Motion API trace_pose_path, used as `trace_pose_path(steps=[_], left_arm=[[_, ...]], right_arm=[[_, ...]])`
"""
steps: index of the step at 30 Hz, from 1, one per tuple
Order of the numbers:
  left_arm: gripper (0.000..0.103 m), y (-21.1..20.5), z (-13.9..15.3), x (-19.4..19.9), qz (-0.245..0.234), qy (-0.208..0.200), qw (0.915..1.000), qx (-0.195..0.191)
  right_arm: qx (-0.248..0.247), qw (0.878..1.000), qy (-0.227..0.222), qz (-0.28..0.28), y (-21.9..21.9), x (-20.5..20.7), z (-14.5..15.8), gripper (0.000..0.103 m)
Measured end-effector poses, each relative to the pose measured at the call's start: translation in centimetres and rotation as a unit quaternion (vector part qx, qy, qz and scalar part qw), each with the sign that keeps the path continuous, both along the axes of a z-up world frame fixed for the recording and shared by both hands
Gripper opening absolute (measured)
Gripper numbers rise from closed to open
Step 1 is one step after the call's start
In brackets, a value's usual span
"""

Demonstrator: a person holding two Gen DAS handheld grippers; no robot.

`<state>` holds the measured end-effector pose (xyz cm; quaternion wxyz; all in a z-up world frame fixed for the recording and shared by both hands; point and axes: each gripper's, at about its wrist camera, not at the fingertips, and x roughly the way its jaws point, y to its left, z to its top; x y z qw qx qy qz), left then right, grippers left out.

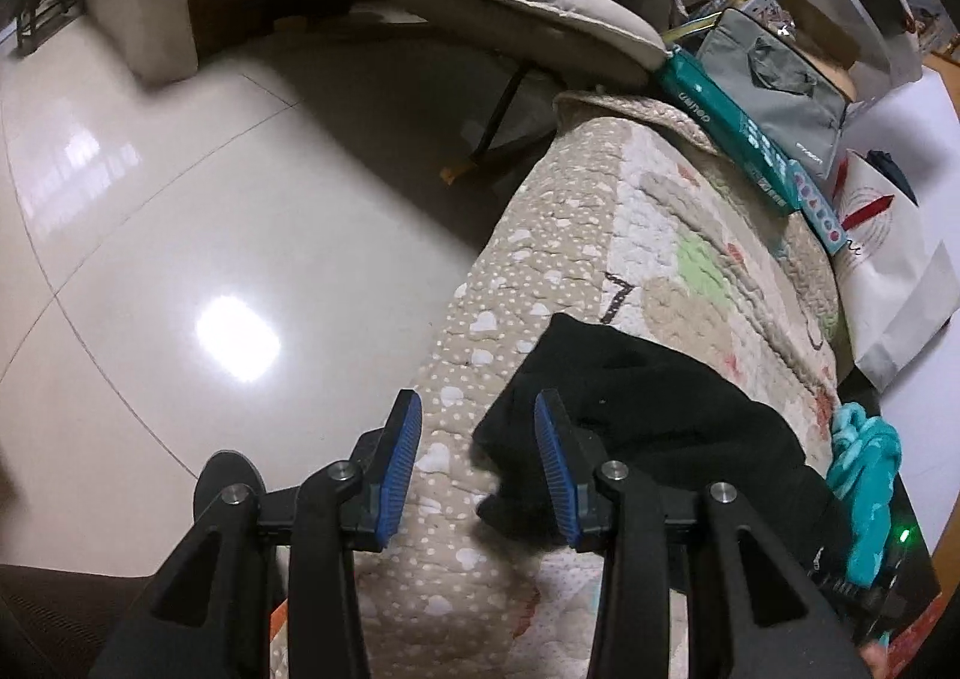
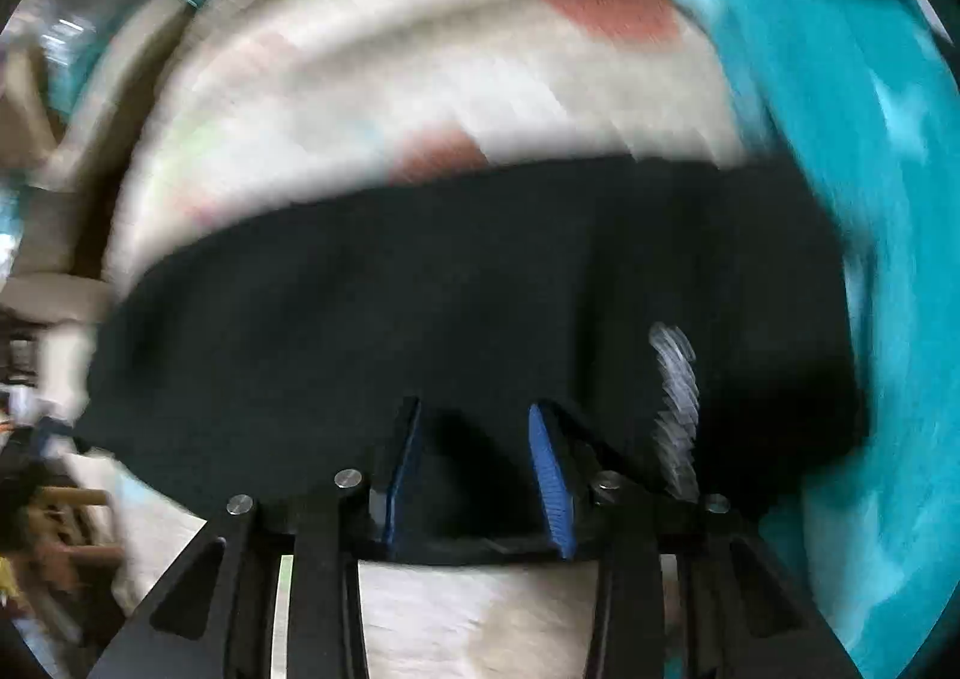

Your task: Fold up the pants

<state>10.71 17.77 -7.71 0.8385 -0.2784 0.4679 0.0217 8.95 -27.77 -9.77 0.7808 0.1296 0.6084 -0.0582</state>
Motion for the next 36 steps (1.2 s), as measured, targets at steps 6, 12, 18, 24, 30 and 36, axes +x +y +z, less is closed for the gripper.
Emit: trace_pose_path(steps=[6, 12, 18, 24, 30, 36], left_arm=[[0.039, 1.9, -0.8, -0.5, 0.05, 0.02, 0.9985, 0.004], [0.041, 3.1, -1.5, -0.9, 0.078, 0.036, 0.9962, -0.014], [0.042, 1.1, -2.7, -0.9, 0.051, 0.053, 0.9959, -0.053], [0.045, -0.7, -4.4, -1.0, 0.029, 0.074, 0.9925, -0.093], [0.046, -1.7, -4.5, -0.8, 0.02, 0.084, 0.9943, -0.063], [0.046, -1.6, -4.5, -0.6, 0.028, 0.084, 0.9948, -0.049]], right_arm=[[-0.132, 0.99, 0.044, 0.014, 0.8, -2.8, 0.3, 0.016], [-0.248, 0.965, -0.003, 0.086, 7.3, -2.9, 4.4, 0.027], [-0.118, 0.951, -0.119, 0.258, 20.3, 1.1, 9.0, 0.057], [-0.077, 0.879, -0.121, 0.455, 35.0, 6.5, 7.0, 0.064], [-0.127, 0.818, -0.06, 0.558, 43.7, 9.6, 0.8, 0.08], [-0.158, 0.821, -0.061, 0.544, 44.6, 12.5, -0.2, 0.001]])
